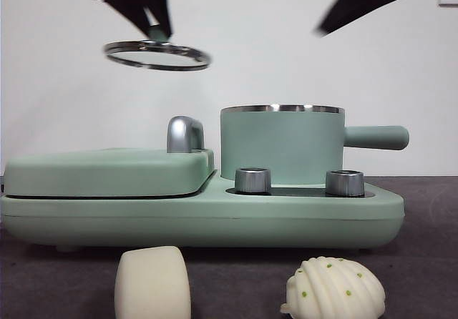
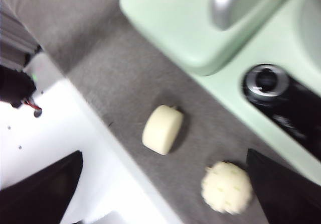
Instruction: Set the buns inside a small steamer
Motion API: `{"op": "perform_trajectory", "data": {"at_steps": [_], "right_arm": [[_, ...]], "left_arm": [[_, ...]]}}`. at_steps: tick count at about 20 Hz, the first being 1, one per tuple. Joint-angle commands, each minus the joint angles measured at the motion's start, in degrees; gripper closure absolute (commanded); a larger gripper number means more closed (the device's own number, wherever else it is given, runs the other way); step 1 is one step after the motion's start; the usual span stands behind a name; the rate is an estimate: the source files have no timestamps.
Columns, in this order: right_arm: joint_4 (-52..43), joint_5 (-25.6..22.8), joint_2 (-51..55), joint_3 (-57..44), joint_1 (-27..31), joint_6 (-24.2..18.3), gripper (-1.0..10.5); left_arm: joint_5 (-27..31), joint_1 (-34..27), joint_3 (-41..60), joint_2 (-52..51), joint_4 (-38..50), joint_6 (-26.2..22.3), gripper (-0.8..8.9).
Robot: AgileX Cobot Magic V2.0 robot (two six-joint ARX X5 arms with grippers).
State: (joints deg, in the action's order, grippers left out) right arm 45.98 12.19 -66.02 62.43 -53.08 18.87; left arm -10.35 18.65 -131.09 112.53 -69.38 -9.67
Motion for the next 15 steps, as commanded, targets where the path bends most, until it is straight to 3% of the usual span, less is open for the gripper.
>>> {"op": "perform_trajectory", "data": {"at_steps": [1,5,11,13,15], "right_arm": [[-2.5,-2.4,-7.1,0.8,-5.1,5.3,4.3],[-6.3,-3.7,-18.6,0.8,-9.5,5.8,4.3],[-8.5,-5.0,-30.5,0.8,-10.6,5.8,4.6],[-9.9,-4.8,-32.7,0.8,-10.6,5.8,5.6],[-11.0,-4.9,-33.8,0.8,-10.5,5.7,7.5]], "left_arm": [[-0.2,-1.6,-2.1,0.0,1.3,0.1,7.95],[-0.2,-4.7,-2.1,0.0,1.5,0.3,7.94],[-0.2,-5.9,-2.0,0.0,1.7,0.4,7.95],[-0.2,-5.9,-2.0,0.0,1.8,0.8,7.94],[-0.2,-5.9,-2.0,0.0,1.8,0.8,7.95]]}}
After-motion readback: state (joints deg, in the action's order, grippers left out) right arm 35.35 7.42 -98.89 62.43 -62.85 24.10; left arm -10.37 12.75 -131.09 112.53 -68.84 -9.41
